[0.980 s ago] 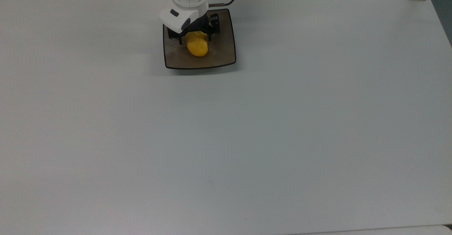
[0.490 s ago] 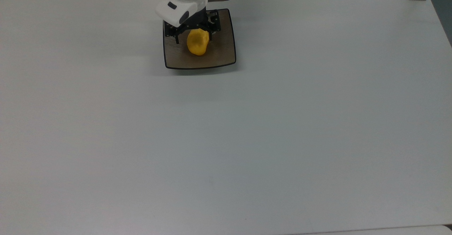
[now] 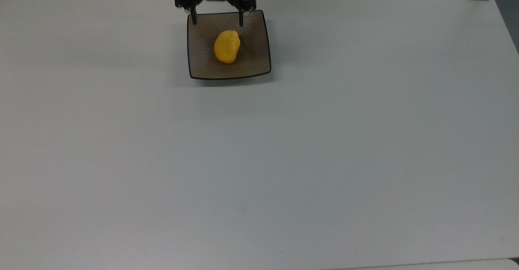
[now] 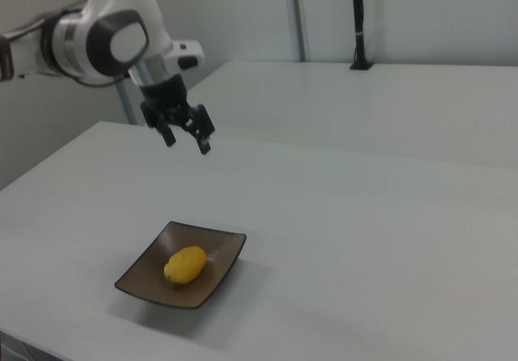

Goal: Put potatoes on a ceramic plate

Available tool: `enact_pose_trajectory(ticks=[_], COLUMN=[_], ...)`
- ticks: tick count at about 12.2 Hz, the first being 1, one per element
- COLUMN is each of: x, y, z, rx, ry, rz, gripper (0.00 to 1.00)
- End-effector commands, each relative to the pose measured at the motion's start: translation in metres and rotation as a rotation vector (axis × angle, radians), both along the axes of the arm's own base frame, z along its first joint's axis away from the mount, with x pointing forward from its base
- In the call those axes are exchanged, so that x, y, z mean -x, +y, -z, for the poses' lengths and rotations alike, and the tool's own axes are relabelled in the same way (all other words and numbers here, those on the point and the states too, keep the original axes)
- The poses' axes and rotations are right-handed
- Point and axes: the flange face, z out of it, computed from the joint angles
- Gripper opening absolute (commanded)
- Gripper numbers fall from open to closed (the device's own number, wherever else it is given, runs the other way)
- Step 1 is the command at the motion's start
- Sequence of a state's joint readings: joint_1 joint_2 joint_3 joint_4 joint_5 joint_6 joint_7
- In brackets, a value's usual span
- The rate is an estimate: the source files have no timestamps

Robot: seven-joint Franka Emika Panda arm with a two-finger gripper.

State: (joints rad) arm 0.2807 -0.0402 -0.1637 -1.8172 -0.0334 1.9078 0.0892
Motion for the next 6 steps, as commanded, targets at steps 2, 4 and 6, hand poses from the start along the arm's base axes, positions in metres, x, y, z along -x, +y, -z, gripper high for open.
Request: enact_pose_trajectory(ticks=[2,4,6], x=[0.018,0.031,0.025], y=[-0.014,-0.019,-0.009], z=[-0.073,-0.093,-0.087], rx=[-0.032,-0.051,-0.046], ry=[0.066,0.096,0.079], rz=[0.145,0.156,0.125], gripper=[1.00,1.00,1.00])
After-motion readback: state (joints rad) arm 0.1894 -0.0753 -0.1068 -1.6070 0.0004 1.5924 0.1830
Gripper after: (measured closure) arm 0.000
